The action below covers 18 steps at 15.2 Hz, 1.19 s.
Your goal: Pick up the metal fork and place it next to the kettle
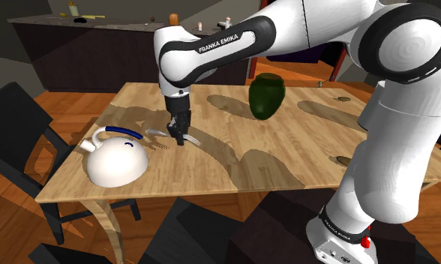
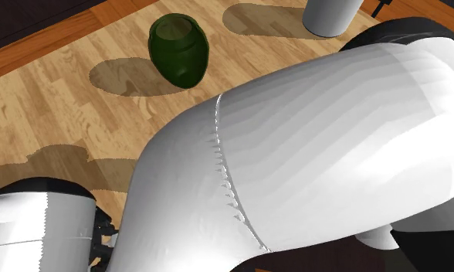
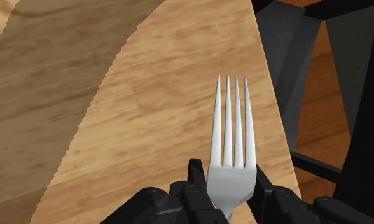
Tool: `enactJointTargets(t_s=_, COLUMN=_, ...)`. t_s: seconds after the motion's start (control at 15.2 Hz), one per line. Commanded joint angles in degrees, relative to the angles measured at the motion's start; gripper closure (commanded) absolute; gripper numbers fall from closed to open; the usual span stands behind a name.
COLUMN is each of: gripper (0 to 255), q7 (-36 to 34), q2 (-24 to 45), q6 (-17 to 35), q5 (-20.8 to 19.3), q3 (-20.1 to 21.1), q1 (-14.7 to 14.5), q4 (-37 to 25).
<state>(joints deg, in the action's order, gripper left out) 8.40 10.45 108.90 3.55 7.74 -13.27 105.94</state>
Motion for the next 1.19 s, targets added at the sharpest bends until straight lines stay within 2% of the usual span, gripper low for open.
enactJointTargets(t_s=0.0, gripper=255, q7=0.16, q2=0.63, q6=1.4, q5=-0.07, q3=-0.06, q1=0.04, q4=0.73)
enactJointTargets(t_s=1.12, gripper=255, q7=0.51, q2=6.63, q6=13.28, q5=-0.56, q3=-0.2, q1=-0.23, q4=6.66)
